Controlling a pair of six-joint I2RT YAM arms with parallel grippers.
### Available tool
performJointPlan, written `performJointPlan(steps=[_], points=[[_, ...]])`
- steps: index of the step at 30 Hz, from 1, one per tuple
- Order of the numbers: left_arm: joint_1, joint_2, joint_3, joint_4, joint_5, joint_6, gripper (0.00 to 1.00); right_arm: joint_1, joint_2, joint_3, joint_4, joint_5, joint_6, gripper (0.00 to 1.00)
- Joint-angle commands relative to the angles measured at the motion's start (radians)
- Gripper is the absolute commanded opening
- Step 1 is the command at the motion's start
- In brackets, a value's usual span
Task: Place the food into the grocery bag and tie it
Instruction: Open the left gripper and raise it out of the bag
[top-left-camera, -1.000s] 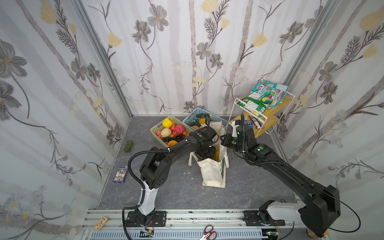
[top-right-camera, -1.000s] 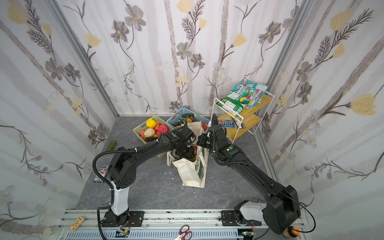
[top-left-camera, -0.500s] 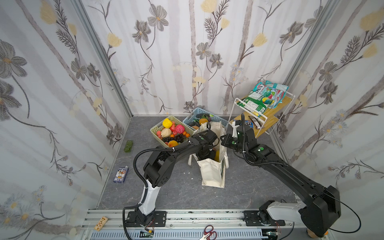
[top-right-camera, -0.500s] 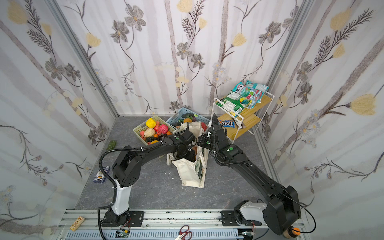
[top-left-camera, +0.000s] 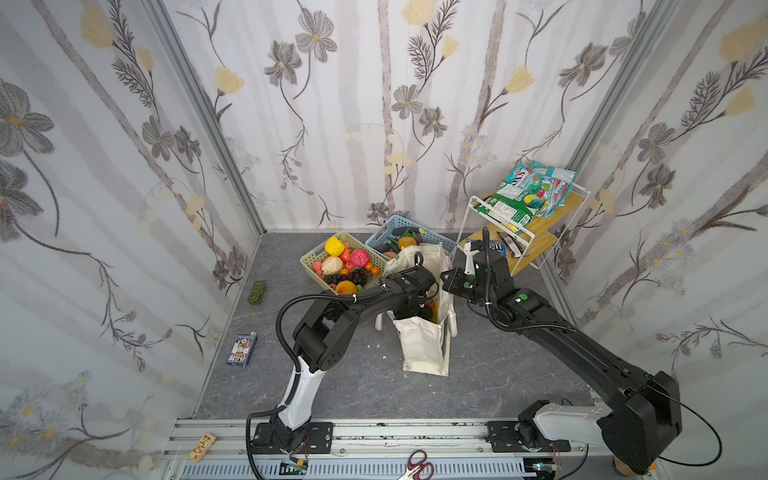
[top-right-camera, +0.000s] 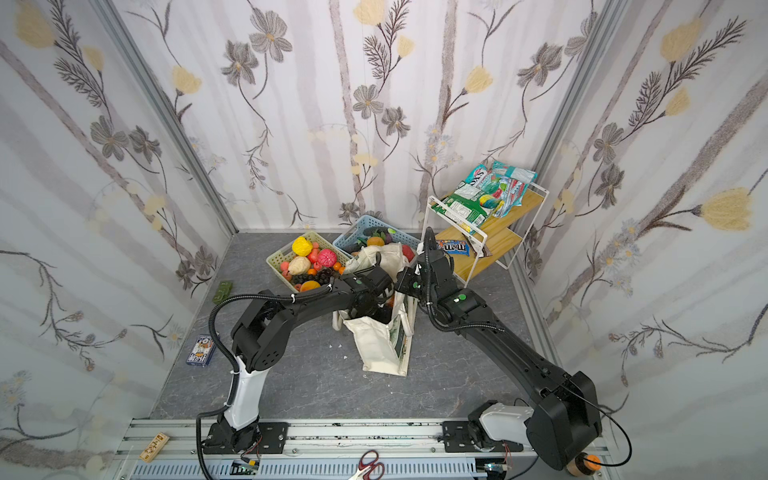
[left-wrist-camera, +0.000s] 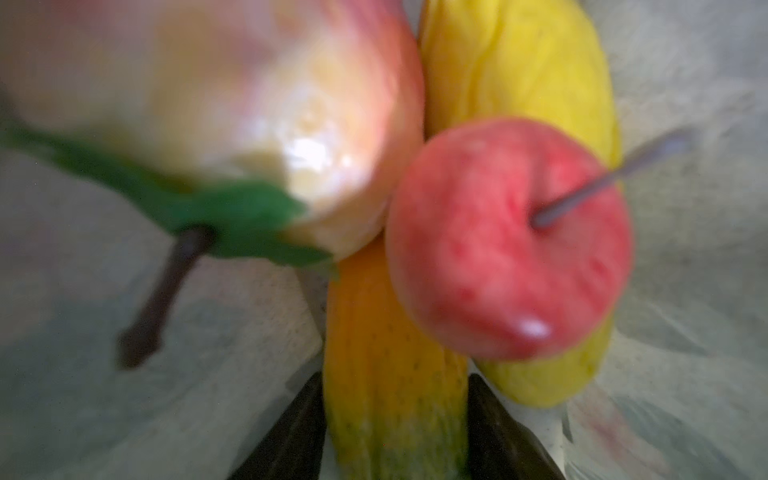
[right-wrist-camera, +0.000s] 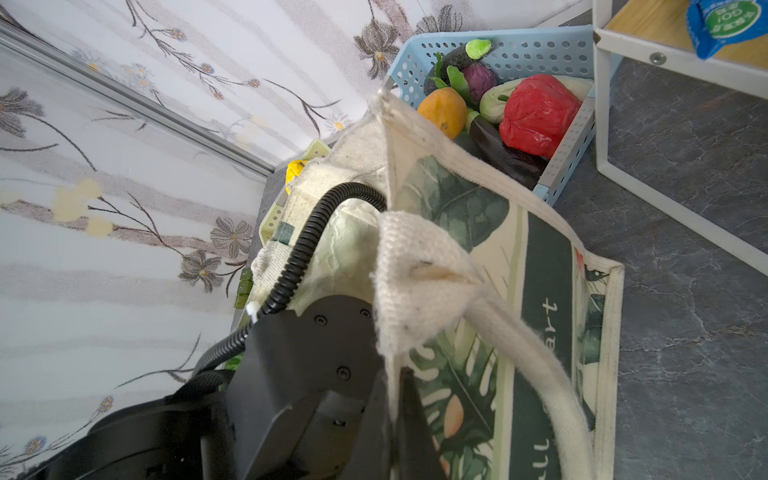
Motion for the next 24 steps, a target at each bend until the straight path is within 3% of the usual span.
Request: performJointPlan(steps=[1,8,24], points=[[0.002,-0.005,0.001,-0.013,-0.018,-0.008,0.6,-0.001,-0.004,0.003,0.04,0.006,0.002,0.02],[0.003,-0.037,0.036,-0.044,-0.02,-0.003,0.7,-0.001,-0.004,0.004,0.041,0.006,0.002,0.02],[0.014,-0.175,0.154,-0.115,-0.046,0.005,0.73,-0.004,-0.012,-0.002,0.037,0.004,0.002,0.02]])
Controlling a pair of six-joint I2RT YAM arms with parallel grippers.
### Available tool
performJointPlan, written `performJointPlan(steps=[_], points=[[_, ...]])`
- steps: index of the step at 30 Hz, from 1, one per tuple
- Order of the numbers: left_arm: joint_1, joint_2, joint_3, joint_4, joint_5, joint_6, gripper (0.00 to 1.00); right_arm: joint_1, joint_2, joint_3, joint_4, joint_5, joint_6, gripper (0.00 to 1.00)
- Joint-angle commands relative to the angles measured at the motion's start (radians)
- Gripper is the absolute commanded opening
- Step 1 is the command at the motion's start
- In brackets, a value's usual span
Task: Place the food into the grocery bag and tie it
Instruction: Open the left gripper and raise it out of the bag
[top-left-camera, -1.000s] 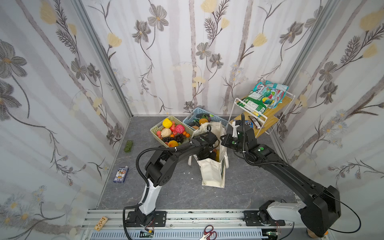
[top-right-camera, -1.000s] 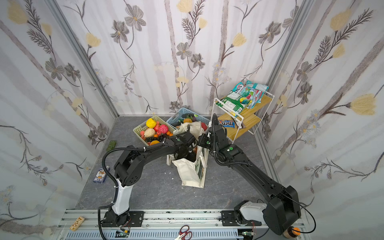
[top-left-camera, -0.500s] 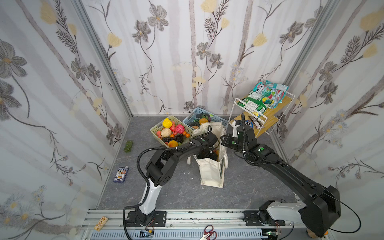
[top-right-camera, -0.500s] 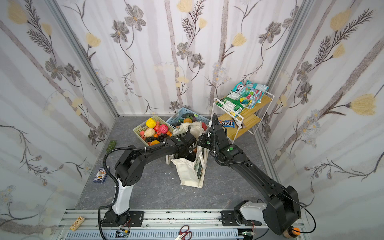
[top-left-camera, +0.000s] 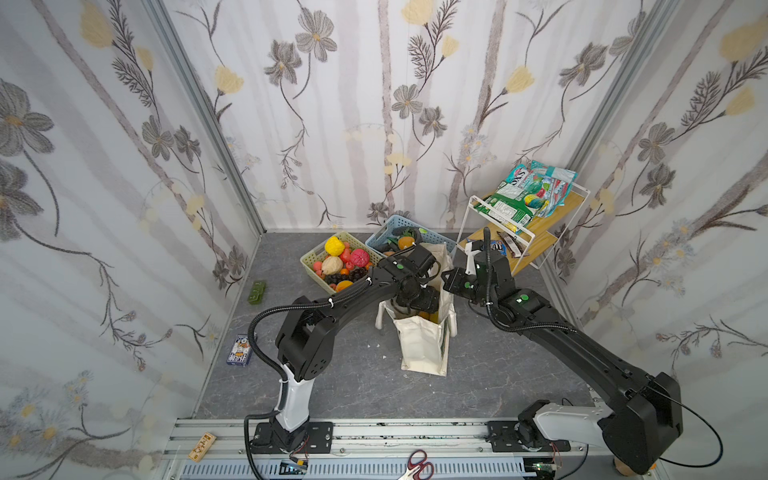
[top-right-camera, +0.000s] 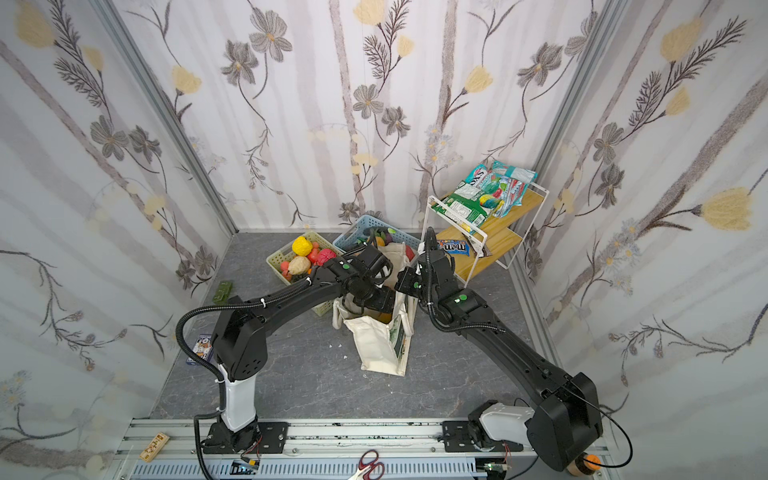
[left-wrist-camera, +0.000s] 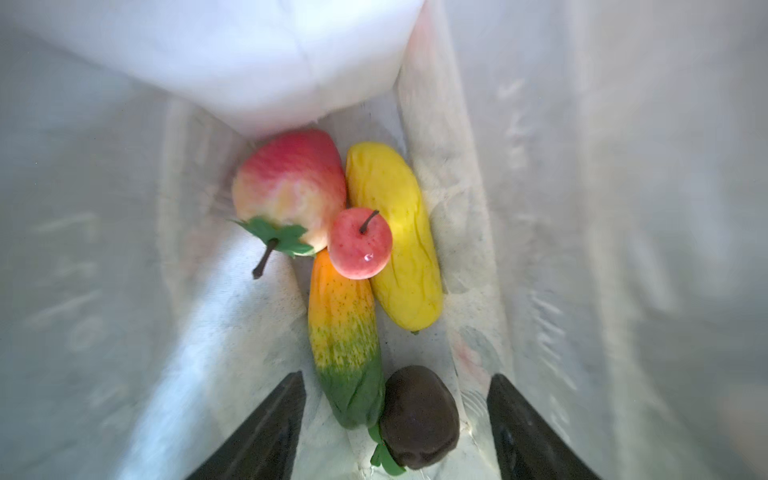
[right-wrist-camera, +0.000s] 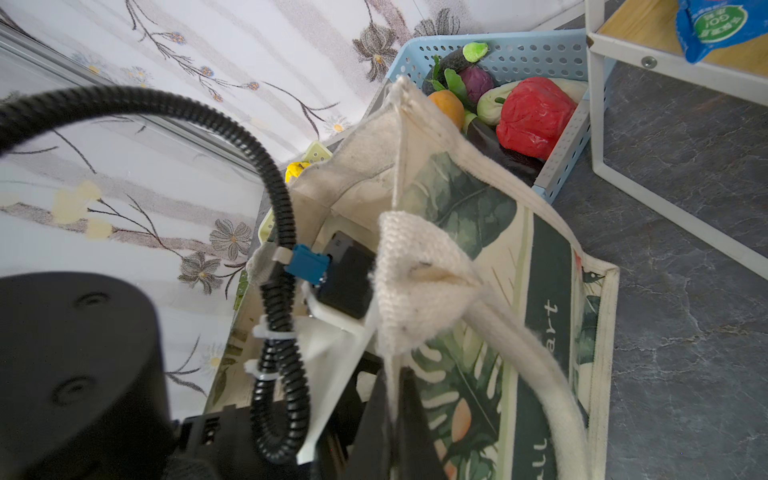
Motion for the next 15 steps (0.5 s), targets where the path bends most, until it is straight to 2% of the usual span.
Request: performJointPlan(steps=[1,15], points=[[0.008,-0.031,0.028,-0.027,-0.026,0.002,0.73,-0.002,-0.004,0.002,0.036,0.004,0.002,0.02],[0.067,-0.122,0.108,-0.062,-0.078,0.01,0.74,-0.002,-0.009,0.002,0.029,0.0,0.0,0.02]])
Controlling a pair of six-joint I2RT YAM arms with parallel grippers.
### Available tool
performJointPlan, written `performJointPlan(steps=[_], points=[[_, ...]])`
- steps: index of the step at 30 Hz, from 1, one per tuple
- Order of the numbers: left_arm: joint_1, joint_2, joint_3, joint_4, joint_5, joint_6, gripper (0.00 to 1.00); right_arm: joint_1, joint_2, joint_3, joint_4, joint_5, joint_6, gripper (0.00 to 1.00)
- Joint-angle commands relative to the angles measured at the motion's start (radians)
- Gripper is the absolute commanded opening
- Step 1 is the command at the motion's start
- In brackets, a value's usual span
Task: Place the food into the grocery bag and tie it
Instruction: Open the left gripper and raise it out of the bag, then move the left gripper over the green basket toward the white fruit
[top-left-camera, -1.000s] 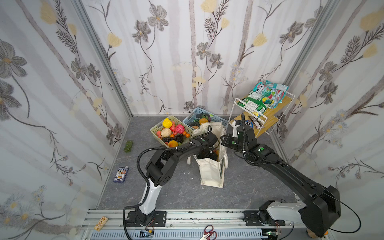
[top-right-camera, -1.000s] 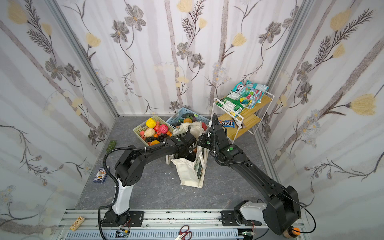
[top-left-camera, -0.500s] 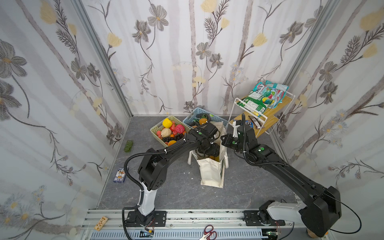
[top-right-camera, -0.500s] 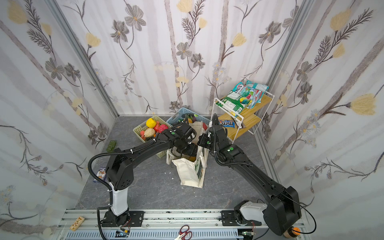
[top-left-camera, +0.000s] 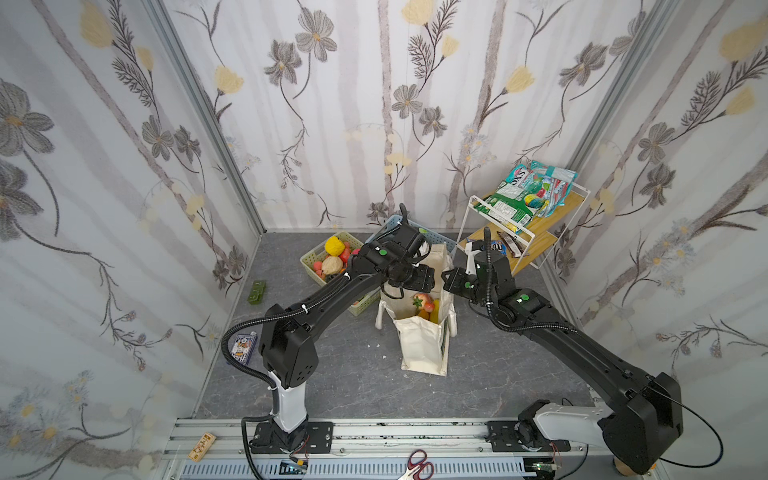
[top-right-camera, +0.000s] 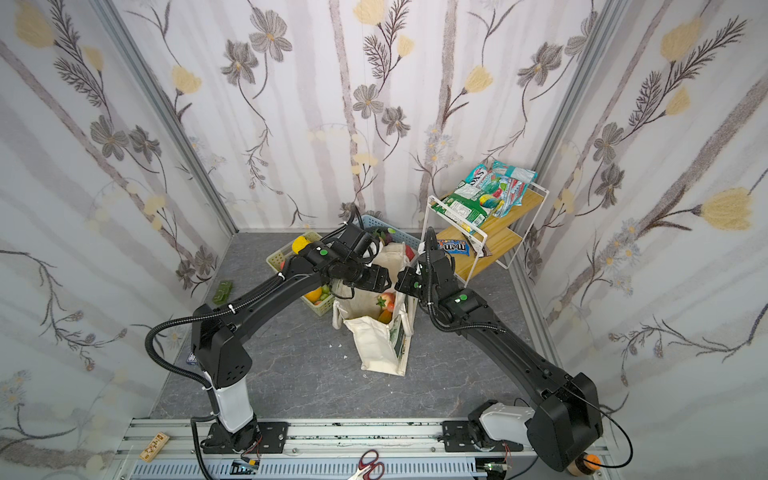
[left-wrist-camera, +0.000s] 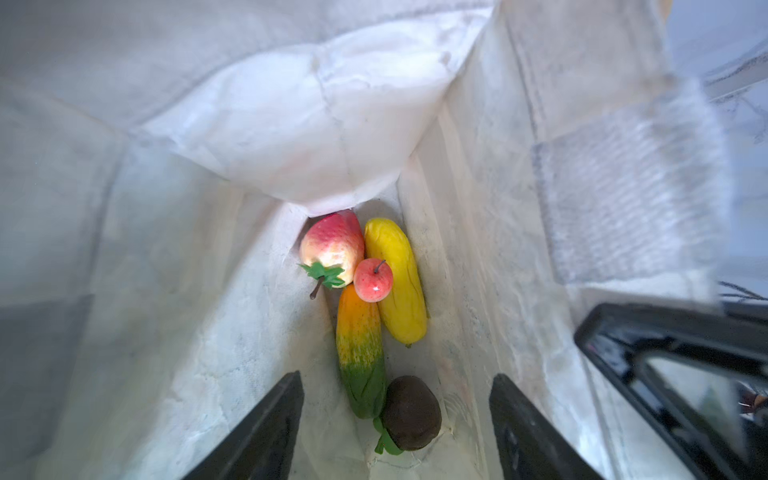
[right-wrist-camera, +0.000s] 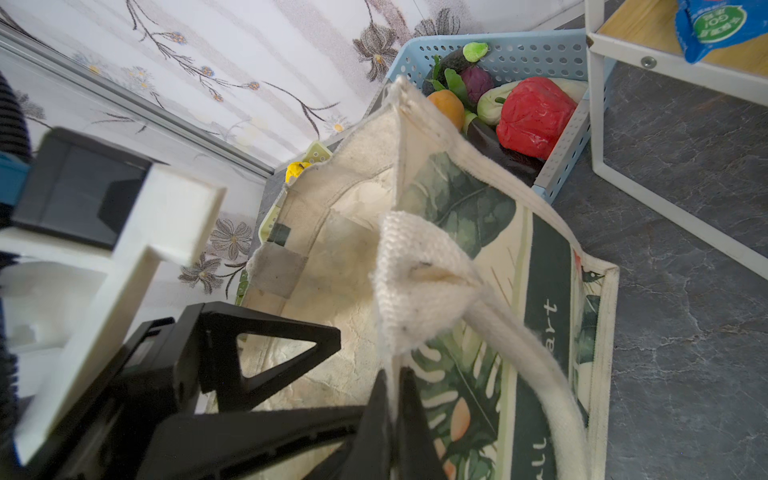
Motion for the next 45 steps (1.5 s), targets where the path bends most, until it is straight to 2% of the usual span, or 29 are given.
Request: performJointPlan(steps=[1,13,26,35,45], points=[[0.015,-0.027,0.012,-0.019,-0.028,0.006,0.74,-0.002,-0.008,0.002,0.032,0.0,0.001,0.02],[0.093,-0.119,0.002,-0.024,-0.125,0.013,0.75,-0.001,-0.017,-0.012,0.034,0.0,0.002,0.02],[0.251,-0.171,-0.006,-0.009,-0.179,0.028,0.76,-0.001,-0.027,-0.027,0.04,-0.003,0.005,0.02],[0.379,-0.126,-0.044,0.019,-0.237,0.06,0.77,0.0,-0.034,-0.032,0.039,-0.001,0.006,0.02],[0.508,-0.004,-0.099,0.091,-0.253,0.12,0.79,-0.001,-0.04,-0.032,0.027,0.002,0.005,0.02]])
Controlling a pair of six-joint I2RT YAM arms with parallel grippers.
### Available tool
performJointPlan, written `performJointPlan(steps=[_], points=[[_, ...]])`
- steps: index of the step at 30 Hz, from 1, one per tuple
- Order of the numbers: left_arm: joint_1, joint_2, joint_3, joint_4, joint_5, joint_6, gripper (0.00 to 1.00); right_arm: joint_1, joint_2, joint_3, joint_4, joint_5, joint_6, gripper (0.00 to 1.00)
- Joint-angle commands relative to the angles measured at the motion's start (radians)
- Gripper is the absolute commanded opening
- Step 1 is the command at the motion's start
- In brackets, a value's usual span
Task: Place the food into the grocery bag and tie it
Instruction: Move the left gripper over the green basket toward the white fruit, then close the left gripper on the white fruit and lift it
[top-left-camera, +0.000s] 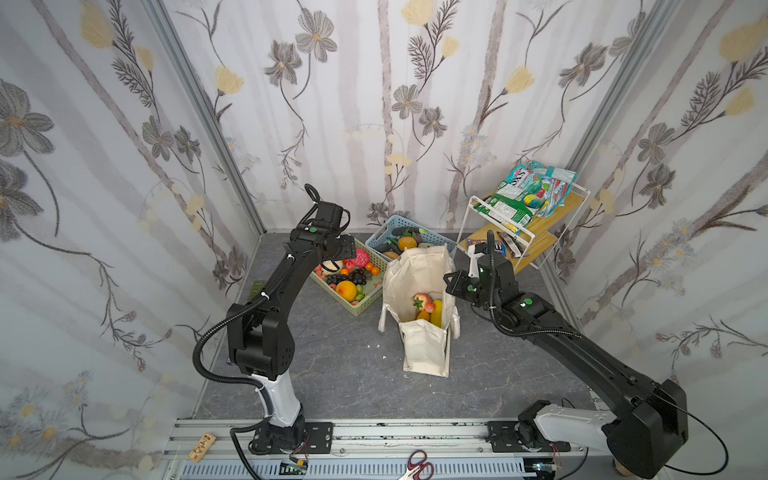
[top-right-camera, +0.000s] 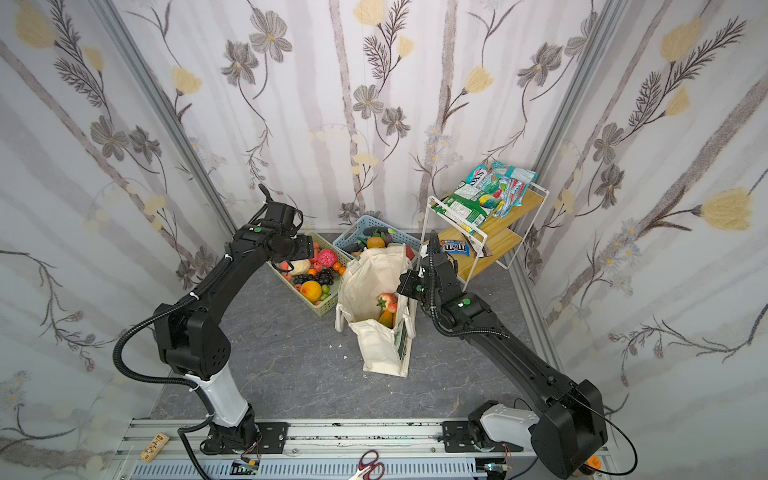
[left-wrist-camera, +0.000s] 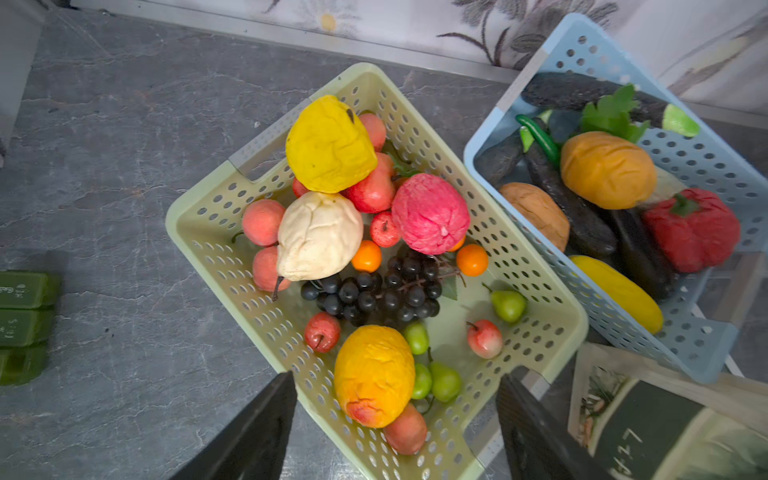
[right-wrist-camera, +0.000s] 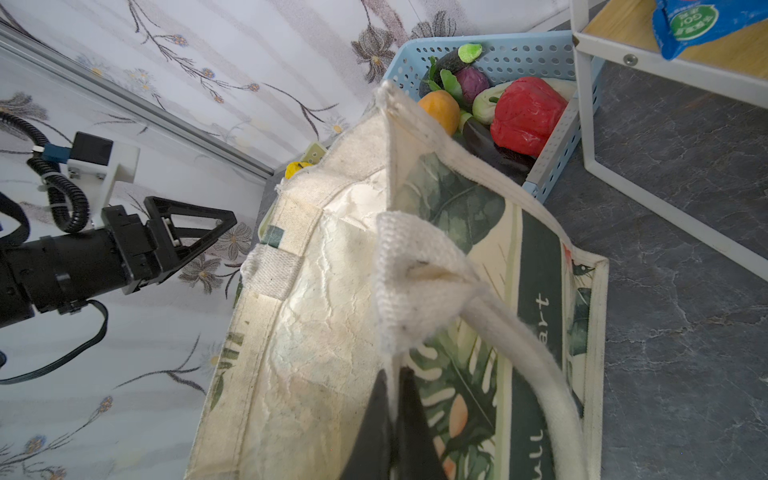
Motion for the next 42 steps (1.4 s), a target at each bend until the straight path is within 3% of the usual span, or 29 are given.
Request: performJointPlan(steps=[1,25,42], points=[[0.027,0.038,-0.006,0.044,-0.016,0.031,0.79,0.001,-0.004,0.0,0.025,0.002,0.005,0.02],[0.117,0.378,0.194,0.055,-0.028,0.096,0.81,0.007,0.027,0.052,-0.022,0.009,-0.003,0.02],[0.127,0.466,0.204,0.068,0.038,0.077,0.84,0.013,0.051,0.082,-0.034,0.006,-0.007,0.01]])
